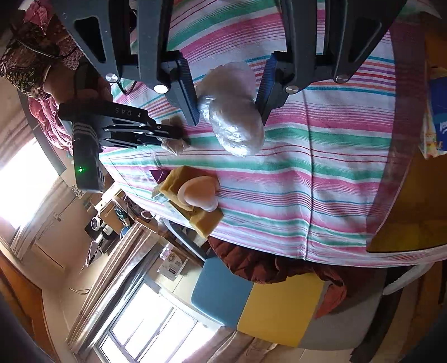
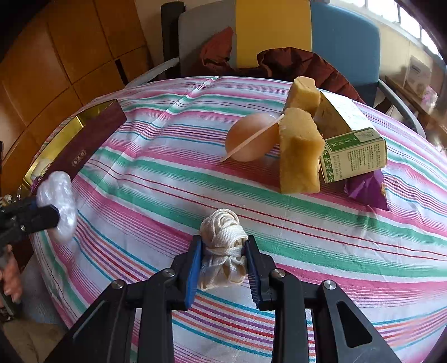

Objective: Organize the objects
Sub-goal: 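Carry the knotted cloth and plastic bag into the gold tray and open both tools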

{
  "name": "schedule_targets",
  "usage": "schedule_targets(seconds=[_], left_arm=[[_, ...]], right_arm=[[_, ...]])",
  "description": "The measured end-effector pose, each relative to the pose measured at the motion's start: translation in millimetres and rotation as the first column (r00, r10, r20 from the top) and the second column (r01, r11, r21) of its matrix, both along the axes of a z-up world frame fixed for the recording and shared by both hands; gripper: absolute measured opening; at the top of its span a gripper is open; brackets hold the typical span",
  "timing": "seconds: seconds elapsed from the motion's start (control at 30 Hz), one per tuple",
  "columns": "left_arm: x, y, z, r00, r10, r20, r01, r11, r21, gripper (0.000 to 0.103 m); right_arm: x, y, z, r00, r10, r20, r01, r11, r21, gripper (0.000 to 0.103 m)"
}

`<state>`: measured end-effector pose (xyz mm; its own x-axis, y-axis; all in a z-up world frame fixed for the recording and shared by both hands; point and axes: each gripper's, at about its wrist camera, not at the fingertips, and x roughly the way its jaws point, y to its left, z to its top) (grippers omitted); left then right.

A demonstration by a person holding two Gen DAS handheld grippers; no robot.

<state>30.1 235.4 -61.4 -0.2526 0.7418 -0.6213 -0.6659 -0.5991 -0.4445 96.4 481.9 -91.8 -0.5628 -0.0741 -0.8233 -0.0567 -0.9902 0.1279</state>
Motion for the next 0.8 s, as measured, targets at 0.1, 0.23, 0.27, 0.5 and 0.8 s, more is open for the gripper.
schedule_targets(seconds=[0.1, 0.23, 0.27, 0.5, 0.8], left_arm=[[-7, -16, 7, 0.999, 0.031, -0.009, -0.031, 0.999, 0.020, 0.041], [-20, -43, 15, 0.996, 0.088, -0.018, -0.087, 0.996, 0.035, 0.041], [-24, -50, 17, 0.994, 0.103, -0.020, -0.103, 0.994, 0.036, 0.041], [-63, -110, 22, 0.973, 0.232, -0.012, -0.232, 0.972, 0.024, 0.041], [-127, -170, 11, 0.932, 0.361, 0.032, -0.358, 0.931, -0.064, 0.041]], right_arm=[[0, 1, 0, 1.000, -0.008, -0.001, 0.008, 1.000, -0.008, 0.031], [-2, 1, -1, 1.000, -0.019, 0.000, 0.019, 1.000, -0.019, 0.031], [-2, 0, -1, 1.000, -0.021, 0.002, 0.021, 1.000, -0.016, 0.031], [-6, -1, 0, 0.997, -0.077, 0.024, 0.077, 0.997, -0.022, 0.031], [-16, -36, 21, 0.996, -0.091, -0.016, 0.090, 0.993, -0.081, 0.030]])
